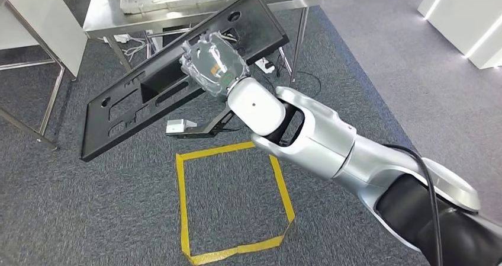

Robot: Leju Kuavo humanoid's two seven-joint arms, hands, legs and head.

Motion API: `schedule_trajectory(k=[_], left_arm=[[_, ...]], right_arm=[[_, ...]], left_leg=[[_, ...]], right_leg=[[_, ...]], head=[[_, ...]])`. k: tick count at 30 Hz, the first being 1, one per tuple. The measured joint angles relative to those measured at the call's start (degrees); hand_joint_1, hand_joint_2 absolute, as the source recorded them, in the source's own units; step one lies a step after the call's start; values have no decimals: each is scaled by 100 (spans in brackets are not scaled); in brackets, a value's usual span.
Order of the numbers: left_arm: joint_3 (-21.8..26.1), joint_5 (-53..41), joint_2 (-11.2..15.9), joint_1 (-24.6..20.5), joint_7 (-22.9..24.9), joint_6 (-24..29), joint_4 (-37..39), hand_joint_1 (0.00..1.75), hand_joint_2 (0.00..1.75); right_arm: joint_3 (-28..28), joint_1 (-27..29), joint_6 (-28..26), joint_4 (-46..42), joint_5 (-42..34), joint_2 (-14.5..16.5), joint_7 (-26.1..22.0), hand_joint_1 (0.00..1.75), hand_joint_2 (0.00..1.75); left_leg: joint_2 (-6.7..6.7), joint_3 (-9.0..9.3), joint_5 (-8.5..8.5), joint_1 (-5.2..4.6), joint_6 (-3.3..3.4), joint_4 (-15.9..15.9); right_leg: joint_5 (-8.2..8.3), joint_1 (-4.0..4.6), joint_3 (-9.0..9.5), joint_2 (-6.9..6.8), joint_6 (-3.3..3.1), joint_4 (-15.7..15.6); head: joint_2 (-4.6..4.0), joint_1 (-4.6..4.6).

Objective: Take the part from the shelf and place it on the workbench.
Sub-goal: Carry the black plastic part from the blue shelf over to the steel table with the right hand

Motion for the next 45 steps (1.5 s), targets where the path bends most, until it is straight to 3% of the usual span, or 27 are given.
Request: schedule_trajectory(k=[3,4,5,7,9,12,14,15,18,19,20,22,24,25,28,30,31,33,34,35,36,38,39,41,43,45], left_arm=[[-1,-2,2,-16,1,0,0,0,175],[-1,-3,3,-9,1,0,0,0,175],[-2,-4,3,3,3,0,0,0,175],[-3,-4,5,27,8,0,0,0,175],[-7,-5,8,19,11,0,0,0,175],[-19,-3,11,-7,17,0,0,0,175],[-24,-2,11,7,20,-1,0,0,175],[-24,-1,10,11,21,-1,0,0,175],[-28,-2,11,6,21,-2,0,0,175],[-32,-3,11,4,21,-3,0,0,175],[-37,-5,11,5,23,-3,0,0,175],[-48,-10,10,14,30,-3,0,0,175],[-58,-17,11,20,38,-3,1,0,175],[-65,-23,11,11,43,-3,2,0,175],[-87,-32,9,-8,63,-3,2,0,175],[-94,-28,3,-3,76,-3,2,0,175],[-98,-23,1,-6,80,-3,2,0,175],[-110,-9,3,-18,84,-2,2,0,175],[-114,-3,3,-16,85,-2,2,0,175],[-116,2,2,-6,86,-2,2,0,175],[-116,5,2,7,87,-2,2,0,175],[-116,10,5,33,89,-2,3,0,175],[-117,10,9,44,88,-2,3,0,175],[-118,10,16,42,87,-1,4,0,175],[-118,10,16,13,86,-1,4,0,175],[-119,9,15,-1,82,-3,4,0,175]], right_arm=[[11,6,7,2,0,1,-5,175,175],[19,20,10,5,-1,1,-8,175,175],[27,33,13,8,-3,1,-10,175,175],[38,48,15,13,-6,1,-11,175,175],[42,41,15,17,-9,-1,-10,175,175],[46,39,13,25,-16,-1,-13,175,175],[48,40,13,27,-18,-4,-16,175,175],[49,33,13,27,-19,-5,-17,175,175],[50,44,14,36,-21,-14,-21,175,175],[53,61,15,42,-21,-19,-23,175,175],[56,76,15,49,-22,-25,-25,175,175],[61,85,15,57,-22,-33,-27,175,175],[62,73,16,58,-25,-40,-27,175,175],[62,68,18,58,-28,-43,-28,175,175],[64,66,30,60,-45,-52,-30,175,175],[64,62,33,58,-66,-55,-26,175,175],[64,61,34,57,-80,-54,-25,175,175],[64,77,38,65,-112,-55,-22,175,175],[64,95,40,73,-132,-55,-18,175,175],[64,111,41,81,-157,-56,-12,175,175],[64,121,42,89,-181,-55,-3,175,175],[64,121,43,98,-230,-51,15,175,175],[64,112,46,104,-251,-46,22,175,175],[64,102,50,120,-280,-35,28,175,175],[64,102,53,134,-291,-26,26,175,175],[64,95,52,143,-284,-26,19,175,175]], left_leg=[[1,-630,-331,17,-57,1000],[1,-791,-325,20,-65,1172],[2,-848,-205,22,-61,1133],[2,-658,282,21,-39,482],[2,-439,551,-18,6,-131],[-4,-365,572,-78,113,-304],[5,-285,608,-46,171,-370],[13,-238,609,-28,199,-407],[23,-147,544,-15,258,-427],[19,-113,509,-13,261,-423],[12,-68,469,-9,257,-417],[-4,42,366,5,223,-392],[-15,98,252,-2,151,-336],[-18,104,213,-5,115,-314],[-14,126,157,5,27,-340],[-4,49,37,21,-25,-131],[0,-102,-70,28,-47,153],[0,-573,-278,35,-83,917],[1,-784,-288,35,-93,1185],[0,-908,-192,36,-95,1260],[-6,-924,12,37,-88,1115],[-113,-719,539,41,-54,410],[-201,-599,707,40,-34,95],[-308,-455,727,21,7,-208],[-239,-382,675,16,51,-321],[-159,-276,664,34,110,-419]], right_leg=[[-85,23,65,2,-43,19],[-124,32,94,6,-46,35],[-164,39,129,13,-46,53],[-250,47,222,25,-37,81],[-296,43,275,25,-4,75],[-319,31,278,25,83,42],[-387,36,258,23,145,120],[-477,37,170,20,173,302],[-853,2,-442,13,234,1358],[-861,-18,-614,11,250,1587],[-756,-38,-686,7,266,1615],[-288,-75,-509,-8,289,1060],[-4,-80,-207,-15,286,407],[21,-70,-118,-11,268,220],[-78,-49,-42,14,163,115],[-110,-64,33,23,96,71],[-133,-64,74,25,68,57],[-195,-53,146,41,35,54],[-230,-48,186,61,32,54],[-265,-45,231,93,34,55],[-299,-44,282,134,38,55],[-373,-49,389,225,57,47],[-402,-55,420,275,74,43],[-421,-84,413,372,131,25],[-422,-98,394,442,199,-1],[-500,-71,338,309,252,138]], head=[[0,-11],[0,-12],[0,-13],[0,-9],[0,-3],[0,-3],[0,3],[0,8],[0,15],[0,15],[0,15],[0,16],[1,16],[1,11],[0,13],[0,8],[0,2],[0,-3],[0,-3],[0,-2],[0,-4],[0,0],[0,5],[1,9],[1,7],[1,22]])
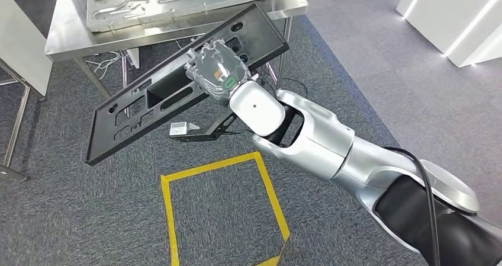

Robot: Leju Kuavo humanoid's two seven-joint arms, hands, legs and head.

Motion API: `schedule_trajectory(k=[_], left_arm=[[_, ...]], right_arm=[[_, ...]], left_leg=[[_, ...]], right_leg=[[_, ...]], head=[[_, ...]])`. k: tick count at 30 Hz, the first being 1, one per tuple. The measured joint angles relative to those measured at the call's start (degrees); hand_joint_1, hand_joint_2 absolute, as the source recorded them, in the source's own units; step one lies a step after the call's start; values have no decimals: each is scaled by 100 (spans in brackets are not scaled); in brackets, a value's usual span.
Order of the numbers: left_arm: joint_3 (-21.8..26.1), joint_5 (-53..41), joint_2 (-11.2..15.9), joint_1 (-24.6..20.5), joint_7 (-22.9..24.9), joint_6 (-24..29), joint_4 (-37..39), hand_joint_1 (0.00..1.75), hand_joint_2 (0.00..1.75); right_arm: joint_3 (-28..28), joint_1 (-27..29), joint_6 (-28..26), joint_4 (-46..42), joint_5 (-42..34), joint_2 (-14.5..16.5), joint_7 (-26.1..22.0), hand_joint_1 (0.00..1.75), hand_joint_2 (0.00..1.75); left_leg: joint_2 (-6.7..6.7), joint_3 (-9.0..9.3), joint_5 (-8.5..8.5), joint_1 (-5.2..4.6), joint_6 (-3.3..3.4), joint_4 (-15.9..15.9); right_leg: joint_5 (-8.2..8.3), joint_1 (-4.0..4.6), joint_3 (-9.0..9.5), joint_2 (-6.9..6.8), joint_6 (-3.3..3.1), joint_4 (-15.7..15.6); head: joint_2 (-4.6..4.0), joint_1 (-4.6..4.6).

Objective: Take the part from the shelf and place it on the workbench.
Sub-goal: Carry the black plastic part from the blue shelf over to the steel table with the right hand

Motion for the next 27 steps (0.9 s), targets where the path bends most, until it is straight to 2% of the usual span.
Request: schedule_trajectory(k=[2,4,5,6,8,9,10,12,15,16,17,19,20,21,22,23,24,25,26,27], left_arm=[[-1,-1,-1,2,-5,-4,0,0,175],[-2,-1,0,2,-10,-12,0,0,175],[-2,-1,1,2,-13,-16,0,0,175],[-2,-1,1,3,-14,-17,0,0,175],[-2,1,1,8,-14,-19,0,0,175],[-2,1,0,6,-14,-20,0,0,175],[-2,1,-1,4,-14,-21,0,0,175],[-5,1,-1,-7,-14,-25,0,0,175],[-9,2,-7,0,-12,-28,0,0,175],[-11,2,-8,-1,-12,-28,0,0,175],[-13,2,-9,-2,-13,-28,0,0,175],[-23,1,-8,-8,-19,-28,0,0,175],[-29,1,-7,-3,-21,-28,0,0,175],[-33,1,-7,7,-24,-29,0,0,175],[-36,2,-7,17,-25,-30,0,0,175],[-37,2,-7,27,-26,-31,0,0,175],[-37,3,-8,28,-29,-33,0,0,175],[-38,3,-9,15,-33,-33,0,0,175],[-39,3,-9,2,-36,-34,0,0,175],[-42,3,-10,-11,-38,-34,0,0,175]], right_arm=[[0,-12,-2,3,25,-1,-14,175,175],[1,0,3,13,60,-6,-51,175,175],[2,11,8,20,74,-10,-77,175,175],[3,18,14,25,84,-15,-97,175,175],[4,12,21,30,90,-20,-115,175,175],[4,0,22,31,91,-21,-116,175,175],[4,-11,22,33,92,-21,-117,175,175],[4,-23,24,38,90,-21,-121,175,175],[4,-32,32,40,102,-22,-114,175,175],[5,-41,35,39,110,-20,-110,175,175],[6,-47,38,40,114,-18,-109,175,175],[17,-51,50,44,120,-13,-111,175,175],[31,-47,57,48,122,-12,-112,175,175],[49,-44,64,51,123,-10,-113,175,175],[68,-43,69,54,126,-8,-112,175,175],[83,-43,71,55,128,-5,-111,175,175],[91,-47,73,56,131,-3,-111,175,175],[97,-55,74,56,133,-1,-110,175,175],[99,-62,75,57,136,-1,-110,175,175],[101,-69,78,57,139,0,-110,175,175]], left_leg=[[70,98,-39,-2,67,-47],[112,158,-105,-11,109,-35],[122,198,-143,-12,114,-29],[126,247,-185,-11,111,-21],[127,349,-292,-10,88,6],[124,376,-345,-22,64,35],[121,381,-385,-28,36,55],[115,364,-418,-32,-23,69],[130,334,-509,-2,-107,164],[138,226,-599,3,-133,381],[146,43,-700,9,-153,706],[148,-439,-850,16,-188,1419],[150,-613,-804,21,-200,1591],[155,-689,-659,28,-205,1562],[175,-648,-421,36,-204,1313],[239,-532,-155,41,-199,925],[330,-396,25,15,-194,572],[406,-288,125,-8,-165,304],[455,-236,140,-34,-135,167],[443,-223,101,-61,-97,147]], right_leg=[[-223,20,-318,-205,24,595],[-396,13,-787,-268,32,1310],[-344,8,-928,-279,34,1451],[-176,5,-956,-286,33,1369],[333,8,-724,-302,9,687],[502,21,-568,-309,-7,331],[577,32,-455,-312,-25,81],[533,62,-379,-306,-53,-79],[491,40,-292,-309,-123,-172],[475,26,-240,-325,-148,-204],[452,24,-196,-347,-168,-219],[388,26,-123,-399,-190,-223],[351,27,-82,-423,-191,-223],[313,27,-35,-447,-188,-222],[271,27,21,-469,-180,-221],[225,29,79,-493,-164,-221],[183,43,125,-516,-139,-218],[147,57,153,-538,-109,-214],[119,72,167,-571,-81,-212],[97,83,175,-612,-53,-214]], head=[[-1,11],[-1,14],[-1,16],[-1,15],[-1,16],[-1,14],[-1,10],[-1,4],[-1,2],[-1,-3],[-1,-9],[-1,-12],[-1,-13],[-1,-13],[-1,-13],[-1,-13],[-1,-15],[-1,-16],[-1,-14],[-1,-12]])
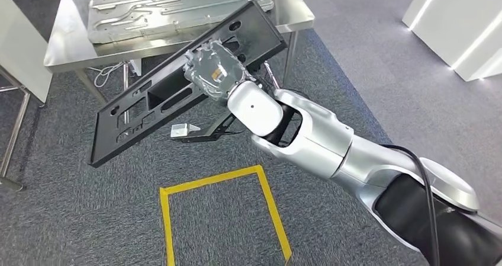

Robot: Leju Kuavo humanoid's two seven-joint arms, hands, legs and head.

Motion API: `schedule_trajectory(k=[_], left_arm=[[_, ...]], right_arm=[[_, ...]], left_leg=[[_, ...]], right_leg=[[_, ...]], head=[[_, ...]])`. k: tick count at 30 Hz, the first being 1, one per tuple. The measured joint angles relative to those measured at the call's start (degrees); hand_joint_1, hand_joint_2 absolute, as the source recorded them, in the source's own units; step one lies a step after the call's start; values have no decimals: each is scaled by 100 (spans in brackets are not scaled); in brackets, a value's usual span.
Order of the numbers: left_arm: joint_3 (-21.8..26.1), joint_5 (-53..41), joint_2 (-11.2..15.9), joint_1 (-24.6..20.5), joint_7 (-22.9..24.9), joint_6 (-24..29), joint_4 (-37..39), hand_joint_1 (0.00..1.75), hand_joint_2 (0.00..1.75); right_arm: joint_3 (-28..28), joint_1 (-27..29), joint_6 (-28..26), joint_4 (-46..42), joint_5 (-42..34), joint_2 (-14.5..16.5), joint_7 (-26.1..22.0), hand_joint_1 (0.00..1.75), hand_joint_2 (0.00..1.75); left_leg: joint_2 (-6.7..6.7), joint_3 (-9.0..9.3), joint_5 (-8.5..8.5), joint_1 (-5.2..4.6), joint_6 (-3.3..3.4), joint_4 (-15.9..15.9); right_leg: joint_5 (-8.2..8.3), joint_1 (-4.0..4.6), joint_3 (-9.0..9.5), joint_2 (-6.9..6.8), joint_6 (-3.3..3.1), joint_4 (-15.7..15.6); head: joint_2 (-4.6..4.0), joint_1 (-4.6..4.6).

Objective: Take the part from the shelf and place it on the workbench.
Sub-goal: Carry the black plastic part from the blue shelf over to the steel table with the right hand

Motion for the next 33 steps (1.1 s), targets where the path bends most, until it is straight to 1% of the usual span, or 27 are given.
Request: schedule_trajectory(k=[2,3,4,5,7,8,9,10,12,13,14,17,18,19,20,21,22,23,24,25,26,27,28,29,30,31,33], left_arm=[[-4,-1,1,-4,-1,0,0,0,175],[-5,-1,1,1,-2,-1,0,0,175],[-6,-1,1,5,-4,-1,0,0,175],[-6,-1,2,8,-5,-2,0,0,175],[-7,0,3,5,-8,-3,0,0,175],[-7,0,3,3,-8,-4,0,0,175],[-8,0,3,3,-7,-4,0,0,175],[-8,0,3,7,-5,-4,0,0,175],[-9,0,1,24,2,-4,0,0,175],[-10,0,0,29,7,-4,0,0,175],[-11,0,-2,31,11,-4,0,0,175],[-17,0,2,37,23,-4,1,0,175],[-19,0,4,45,27,-4,1,0,175],[-22,0,6,49,30,-4,1,0,175],[-26,0,7,47,33,-5,1,0,175],[-33,-1,4,41,37,-6,1,0,175],[-41,-1,4,31,41,-7,2,0,175],[-49,-2,5,24,46,-7,2,0,175],[-55,-2,5,24,52,-7,2,0,175],[-58,-2,5,31,56,-7,2,0,175],[-60,-2,5,40,61,-6,2,0,175],[-61,-1,5,49,63,-5,2,0,175],[-63,-1,5,52,64,-5,2,0,175],[-66,0,5,45,64,-5,2,0,175],[-71,0,5,36,63,-5,2,0,175],[-76,-1,6,26,62,-7,2,0,175],[-82,-2,7,15,56,-12,2,0,175]], right_arm=[[2,-5,3,0,4,4,-1,175,175],[2,-9,3,-1,7,6,-1,175,175],[2,-14,3,-1,9,8,-1,175,175],[2,-17,4,-1,11,8,-1,175,175],[3,-12,7,4,14,5,-1,175,175],[3,-3,9,10,14,1,-1,175,175],[4,4,10,18,14,-4,-1,175,175],[4,8,11,25,14,-8,-1,175,175],[4,2,11,30,2,-14,-5,175,175],[4,-5,11,30,-13,-15,-11,175,175],[4,-14,11,29,-30,-17,-21,175,175],[4,-27,32,20,-51,-19,-53,175,175],[4,-28,42,17,-51,-20,-59,175,175],[4,-32,50,16,-51,-23,-61,175,175],[4,-38,53,15,-51,-23,-63,175,175],[4,-41,55,15,-51,-23,-64,175,175],[4,-38,56,15,-52,-23,-66,175,175],[5,-25,59,16,-53,-23,-67,175,175],[7,-9,62,17,-55,-23,-69,175,175],[11,4,64,19,-56,-23,-70,175,175],[15,9,65,19,-57,-23,-71,175,175],[19,9,65,20,-58,-23,-71,175,175],[21,1,65,20,-58,-24,-70,175,175],[22,-7,64,18,-58,-24,-70,175,175],[24,-12,64,17,-58,-24,-70,175,175],[28,-17,64,15,-58,-23,-70,175,175],[38,-16,62,10,-58,-23,-71,175,175]], left_leg=[[-112,20,-23,8,76,-28],[-165,51,-38,12,116,-37],[-212,90,-52,18,155,-48],[-259,127,-72,21,193,-54],[-366,179,-118,11,248,-51],[-422,207,-144,2,261,-47],[-472,240,-174,-7,270,-41],[-518,281,-209,-15,274,-34],[-588,367,-290,-25,268,-20],[-622,391,-326,-30,254,-10],[-640,395,-352,-28,235,-6],[-661,392,-395,-14,156,-48],[-619,403,-429,-19,127,-31],[-554,370,-495,-23,99,75],[-477,268,-595,-22,73,297],[-399,91,-714,-8,47,636],[-359,-143,-827,13,19,1019],[-340,-363,-876,34,-12,1329],[-327,-507,-825,56,-43,1468],[-313,-539,-663,79,-70,1383],[-295,-458,-405,102,-95,1085],[-270,-314,-155,119,-119,694],[-253,-167,11,114,-131,351],[-239,-62,87,104,-121,116],[-235,-15,75,86,-101,14],[-244,-4,34,66,-64,1],[-262,28,-10,69,10,-15]], right_leg=[[-66,-8,27,-78,59,12],[-132,-17,12,-50,85,96],[-235,-26,-67,14,101,294],[-367,-36,-225,103,106,614],[-614,-34,-713,219,98,1430],[-636,-30,-924,241,89,1702],[-543,-24,-1046,254,72,1773],[-341,-15,-1050,264,44,1611],[194,25,-820,307,-38,871],[365,42,-684,336,-72,523],[434,55,-582,357,-94,280],[366,52,-469,360,-126,67],[364,39,-420,356,-140,12],[361,21,-356,348,-156,-47],[351,4,-290,336,-168,-99],[329,3,-238,321,-177,-123],[297,0,-198,303,-183,-128],[259,-4,-160,289,-183,-126],[216,-11,-117,277,-177,-119],[170,-20,-69,273,-167,-107],[116,-30,-16,271,-149,-89],[56,-39,33,269,-122,-69],[3,-38,65,268,-89,-46],[-38,-34,80,267,-57,-28],[-66,-28,81,263,-29,-17],[-81,-22,81,257,-6,-15],[-141,-25,104,240,48,-10]], head=[[0,6],[0,7],[0,9],[0,12],[0,15],[0,14],[0,15],[0,15],[0,14],[0,10],[0,14],[1,28],[1,27],[0,23],[0,15],[0,5],[0,-1],[0,0],[0,-2],[0,-1],[0,-1],[0,-1],[0,-6],[0,-11],[0,-13],[0,-17],[0,-10]])
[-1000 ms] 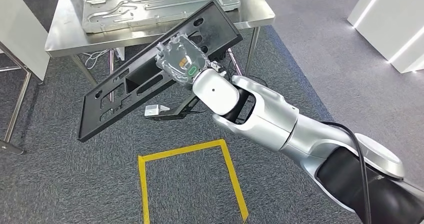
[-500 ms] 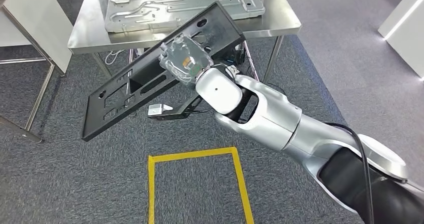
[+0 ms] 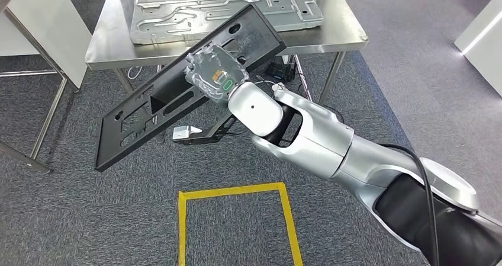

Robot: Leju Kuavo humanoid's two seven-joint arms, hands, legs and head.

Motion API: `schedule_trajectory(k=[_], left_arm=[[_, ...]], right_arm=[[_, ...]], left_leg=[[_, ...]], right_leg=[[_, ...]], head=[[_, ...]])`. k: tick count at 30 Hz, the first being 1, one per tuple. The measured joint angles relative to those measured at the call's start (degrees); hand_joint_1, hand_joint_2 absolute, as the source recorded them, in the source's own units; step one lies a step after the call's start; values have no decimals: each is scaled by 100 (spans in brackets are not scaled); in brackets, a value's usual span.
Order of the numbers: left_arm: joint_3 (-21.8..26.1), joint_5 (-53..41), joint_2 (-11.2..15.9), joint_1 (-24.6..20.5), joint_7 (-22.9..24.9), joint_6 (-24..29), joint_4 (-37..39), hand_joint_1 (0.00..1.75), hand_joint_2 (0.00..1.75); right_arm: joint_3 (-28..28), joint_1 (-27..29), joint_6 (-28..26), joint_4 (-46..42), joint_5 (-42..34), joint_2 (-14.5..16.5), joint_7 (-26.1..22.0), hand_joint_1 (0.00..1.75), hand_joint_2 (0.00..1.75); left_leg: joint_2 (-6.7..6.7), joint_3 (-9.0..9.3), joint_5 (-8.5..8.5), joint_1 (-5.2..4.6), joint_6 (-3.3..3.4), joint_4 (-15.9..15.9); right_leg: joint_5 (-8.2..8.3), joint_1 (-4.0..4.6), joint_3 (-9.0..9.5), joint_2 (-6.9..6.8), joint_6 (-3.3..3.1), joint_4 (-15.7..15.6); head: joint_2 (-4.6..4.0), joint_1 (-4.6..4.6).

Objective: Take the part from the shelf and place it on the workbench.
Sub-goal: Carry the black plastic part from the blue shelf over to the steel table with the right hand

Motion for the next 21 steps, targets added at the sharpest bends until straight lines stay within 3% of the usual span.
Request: schedule_trajectory(k=[2,5,6,7,9,11,15,17,20,21], left_arm=[[-2,0,1,6,-8,-8,0,0,175],[-4,1,6,-2,-14,-14,0,0,175],[-5,1,9,-7,-15,-15,0,0,175],[-6,2,12,-8,-16,-16,0,0,175],[-7,2,15,-3,-17,-20,0,0,175],[-8,2,12,-5,-22,-26,0,0,175],[-9,2,10,-5,-31,-35,0,0,175],[-9,1,11,5,-31,-37,0,0,175],[-12,-1,14,-5,-25,-38,0,0,175],[-13,-1,15,-5,-19,-38,0,0,175]], right_arm=[[7,-12,-3,-6,0,0,0,175,175],[47,-36,-2,4,0,-3,0,175,175],[71,-31,-1,13,0,-7,0,175,175],[97,-24,0,23,0,-10,0,175,175],[137,-19,-1,37,0,-15,0,175,175],[158,-38,-2,41,-1,-15,0,175,175],[167,-63,-4,43,-2,-6,0,175,175],[167,-75,-5,42,-2,-2,0,175,175],[173,-84,-7,50,-2,2,0,175,175],[185,-76,-8,58,-2,3,0,175,175]], left_leg=[[-10,92,-48,0,73,-30],[-27,199,-132,-34,155,-38],[-40,236,-164,-48,171,-35],[-57,279,-201,-60,180,-30],[-87,379,-289,-71,180,-20],[-108,422,-357,-81,154,-9],[-118,428,-409,-63,48,-47],[-96,358,-534,-66,-7,162],[-74,-212,-806,-30,-88,1129],[-68,-382,-786,-16,-115,1331]], right_leg=[[-154,-5,-92,0,45,264],[-388,-2,-750,11,39,1311],[-332,1,-948,14,22,1512],[-175,6,-1043,17,-3,1504],[325,36,-958,24,-79,969],[612,82,-753,42,-156,408],[517,96,-566,50,-216,57],[507,58,-447,45,-238,-55],[445,50,-316,26,-266,-104],[411,48,-282,24,-265,-99]], head=[[0,9],[0,23],[0,24],[0,24],[0,24],[0,20],[2,43],[1,33],[0,17],[0,17]])
